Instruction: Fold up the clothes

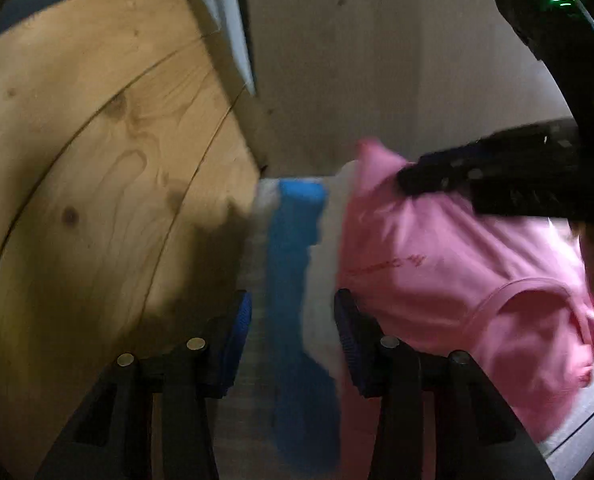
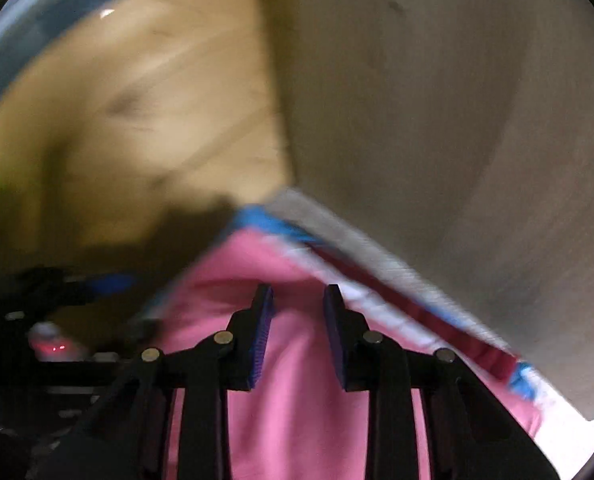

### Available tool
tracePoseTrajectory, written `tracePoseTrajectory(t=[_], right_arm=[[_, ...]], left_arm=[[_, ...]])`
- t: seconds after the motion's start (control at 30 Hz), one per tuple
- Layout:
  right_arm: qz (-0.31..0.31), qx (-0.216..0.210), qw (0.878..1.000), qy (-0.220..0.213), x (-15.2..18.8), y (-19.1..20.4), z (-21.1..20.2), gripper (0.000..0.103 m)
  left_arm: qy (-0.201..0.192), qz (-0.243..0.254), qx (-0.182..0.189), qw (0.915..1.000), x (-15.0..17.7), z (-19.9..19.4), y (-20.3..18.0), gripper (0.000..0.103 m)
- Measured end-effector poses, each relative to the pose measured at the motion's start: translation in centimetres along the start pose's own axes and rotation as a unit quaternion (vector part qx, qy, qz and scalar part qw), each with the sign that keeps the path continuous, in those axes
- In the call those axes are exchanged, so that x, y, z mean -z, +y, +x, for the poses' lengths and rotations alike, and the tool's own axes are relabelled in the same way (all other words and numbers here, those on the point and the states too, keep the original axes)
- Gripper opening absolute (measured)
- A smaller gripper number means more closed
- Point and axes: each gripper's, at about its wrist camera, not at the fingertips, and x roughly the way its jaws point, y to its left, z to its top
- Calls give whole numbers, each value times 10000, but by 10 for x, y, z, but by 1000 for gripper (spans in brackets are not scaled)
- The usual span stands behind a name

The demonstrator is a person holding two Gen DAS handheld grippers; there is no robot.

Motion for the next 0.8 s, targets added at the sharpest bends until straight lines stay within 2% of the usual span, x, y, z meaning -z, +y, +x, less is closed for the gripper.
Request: tracePoseTrajectory(t=[0.1,0.2,0.27,0.33,0.4,0.47,0.53,0.57,0.63,0.7,0.73,0.8], right_arm=[[-44,28,9998,-181,-1,-5,-6,26],[-129,-355,9987,-333,-4,6,-15,26],[-336,-483,9978,-289,-9,20,-11,26],[-459,-328,9983,-129,-15,28,4,26],[-316,-194,9993,85,-22,27,26,26],[53,-195,9997,137,-25,19,31,27],[274,-208,9994,-84,-21,13,6,27],[353,-211,9989,-210,-18,11,-8,28],[448,-233,9980,-369,-8,12,-36,39],[524,-248,9964,-625,14,14,-73,54],[545,-212,9954,-755,25,17,-91,57],[641,74,9938,-906,56,23,-123,69]], left_arm=[[36,-93,-68,9999,2,3,6,41],[-92,-170,14,9998,1,-6,8,41],[-142,-137,42,9998,-1,-10,6,41],[-200,-88,58,9997,-5,-15,3,41],[-263,-37,23,9996,-4,-22,0,42],[-291,-48,30,9996,-2,-31,1,48],[-299,-140,112,9994,3,-41,4,57],[-310,-198,154,9992,6,-45,6,58],[-319,-277,198,9989,12,-57,6,62],[-352,-336,221,9986,20,-71,5,69],[-383,-354,220,9984,25,-80,4,76],[-416,-394,196,9982,34,-97,-1,78]])
